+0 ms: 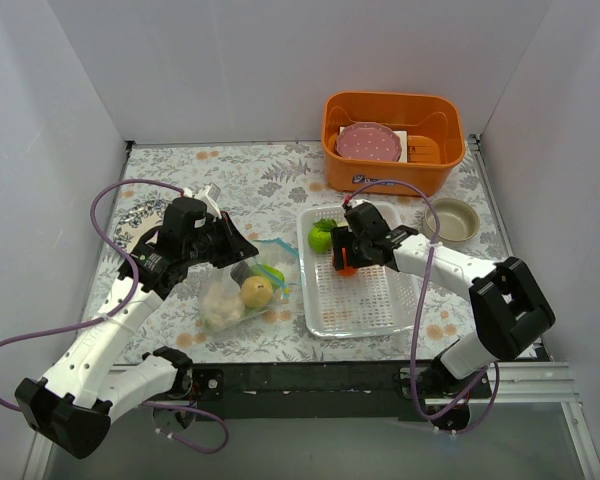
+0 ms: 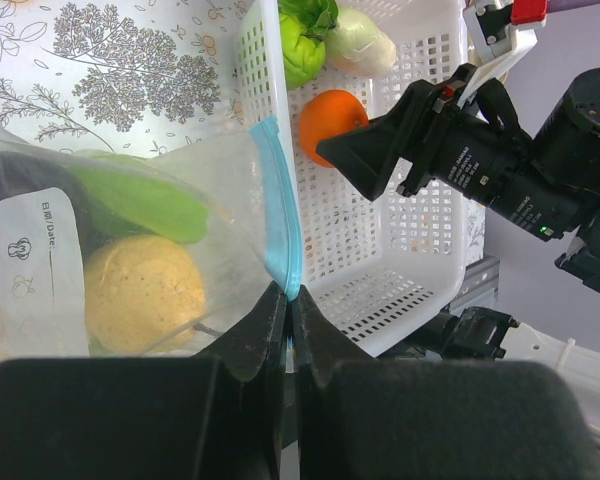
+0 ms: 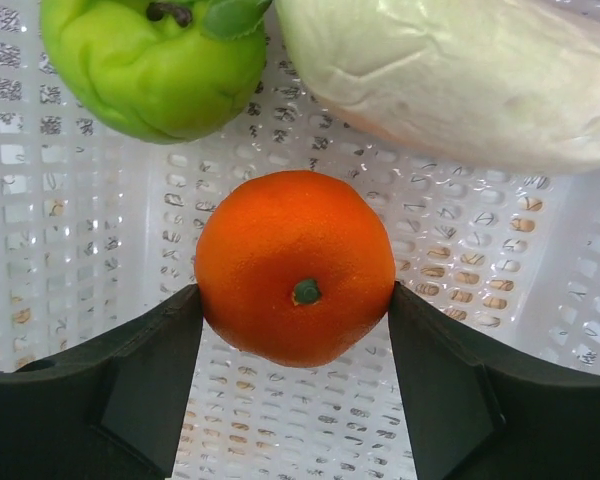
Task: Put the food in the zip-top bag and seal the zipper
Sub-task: Pick up the fake fruit from the bin.
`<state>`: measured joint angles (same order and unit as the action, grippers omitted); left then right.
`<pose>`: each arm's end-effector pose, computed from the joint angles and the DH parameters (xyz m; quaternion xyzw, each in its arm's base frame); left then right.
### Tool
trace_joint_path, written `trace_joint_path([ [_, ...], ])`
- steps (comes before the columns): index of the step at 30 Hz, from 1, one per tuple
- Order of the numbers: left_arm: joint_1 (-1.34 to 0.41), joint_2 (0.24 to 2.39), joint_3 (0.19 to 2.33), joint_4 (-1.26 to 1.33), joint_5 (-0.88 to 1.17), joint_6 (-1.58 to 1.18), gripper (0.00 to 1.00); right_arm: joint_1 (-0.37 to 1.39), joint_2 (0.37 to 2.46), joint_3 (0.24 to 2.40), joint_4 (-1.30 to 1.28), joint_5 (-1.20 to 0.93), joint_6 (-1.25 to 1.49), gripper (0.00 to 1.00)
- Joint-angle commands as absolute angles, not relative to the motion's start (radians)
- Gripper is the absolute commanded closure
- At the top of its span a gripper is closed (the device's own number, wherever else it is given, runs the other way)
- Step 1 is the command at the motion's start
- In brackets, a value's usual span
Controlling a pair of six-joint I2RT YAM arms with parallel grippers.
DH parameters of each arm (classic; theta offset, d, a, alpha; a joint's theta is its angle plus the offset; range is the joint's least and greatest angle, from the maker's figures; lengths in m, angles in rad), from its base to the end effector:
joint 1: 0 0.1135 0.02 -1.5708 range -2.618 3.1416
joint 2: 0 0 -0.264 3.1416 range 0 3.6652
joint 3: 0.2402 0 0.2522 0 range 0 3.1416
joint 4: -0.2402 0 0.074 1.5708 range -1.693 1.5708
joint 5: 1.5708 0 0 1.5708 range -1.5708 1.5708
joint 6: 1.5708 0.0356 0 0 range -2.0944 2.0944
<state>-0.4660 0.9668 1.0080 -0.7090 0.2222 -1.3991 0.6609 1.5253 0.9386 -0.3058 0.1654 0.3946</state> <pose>0.1731 -0.0958 0.3335 -0.3590 0.8204 -0.4077 0.1782 0.2512 0.1879 0.2066 -0.0975 0.9351 0.0997 0.3257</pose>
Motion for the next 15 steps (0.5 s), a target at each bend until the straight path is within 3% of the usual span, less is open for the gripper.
trace_joint_path([
  [1,-0.463,0.954,1.012,-0.692,0.235,-1.387,1.00,0.661,1.456,0.919,-0.278,0.104,0.443,0.47],
  [15,-0.463,0.945,0.997,-0.695,0.233,-1.393,1.00,0.664,1.266,0.920,-0.183,-0.145,0.517,0.48],
])
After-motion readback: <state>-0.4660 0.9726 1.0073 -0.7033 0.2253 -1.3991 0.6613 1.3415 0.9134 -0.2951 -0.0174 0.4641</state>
